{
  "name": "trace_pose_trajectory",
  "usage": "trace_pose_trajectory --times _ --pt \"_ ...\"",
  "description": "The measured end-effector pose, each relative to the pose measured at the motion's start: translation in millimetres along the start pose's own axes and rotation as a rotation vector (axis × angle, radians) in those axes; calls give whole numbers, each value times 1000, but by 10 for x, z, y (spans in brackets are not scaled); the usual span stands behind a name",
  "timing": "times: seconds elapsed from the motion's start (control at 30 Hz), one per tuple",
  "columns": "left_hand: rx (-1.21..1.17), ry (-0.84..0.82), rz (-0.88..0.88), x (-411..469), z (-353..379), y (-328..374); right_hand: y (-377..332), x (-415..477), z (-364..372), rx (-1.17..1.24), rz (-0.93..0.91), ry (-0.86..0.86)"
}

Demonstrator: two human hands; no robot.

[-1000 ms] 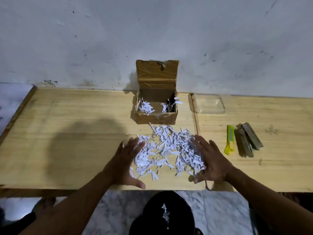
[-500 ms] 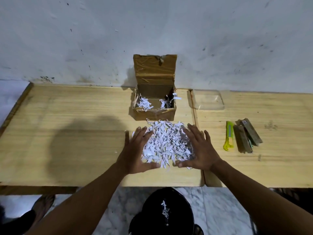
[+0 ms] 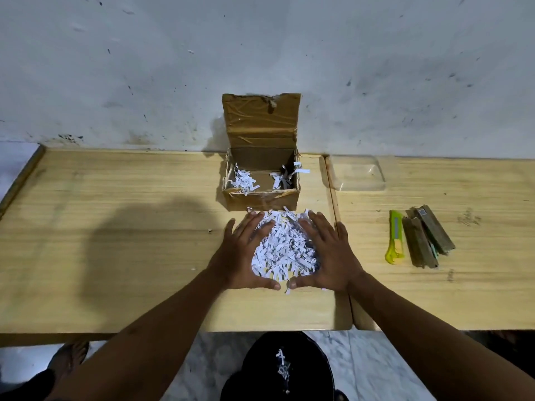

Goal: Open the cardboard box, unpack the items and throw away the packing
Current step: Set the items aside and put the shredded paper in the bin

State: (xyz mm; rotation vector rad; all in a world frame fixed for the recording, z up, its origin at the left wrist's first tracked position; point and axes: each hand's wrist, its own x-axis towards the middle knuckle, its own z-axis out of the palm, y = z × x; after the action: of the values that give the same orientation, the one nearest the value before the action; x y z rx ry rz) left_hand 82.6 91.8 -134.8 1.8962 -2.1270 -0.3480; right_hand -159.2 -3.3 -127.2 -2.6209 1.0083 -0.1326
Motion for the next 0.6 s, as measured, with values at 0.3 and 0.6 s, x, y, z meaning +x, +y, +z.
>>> trace_pose_trajectory --times 0.3,0.6 --pt "58 -64 16 176 89 -98 106 234 161 -53 -87 -13" --pt "-39 151 136 210 258 -61 -29 313 371 -2 -263 222"
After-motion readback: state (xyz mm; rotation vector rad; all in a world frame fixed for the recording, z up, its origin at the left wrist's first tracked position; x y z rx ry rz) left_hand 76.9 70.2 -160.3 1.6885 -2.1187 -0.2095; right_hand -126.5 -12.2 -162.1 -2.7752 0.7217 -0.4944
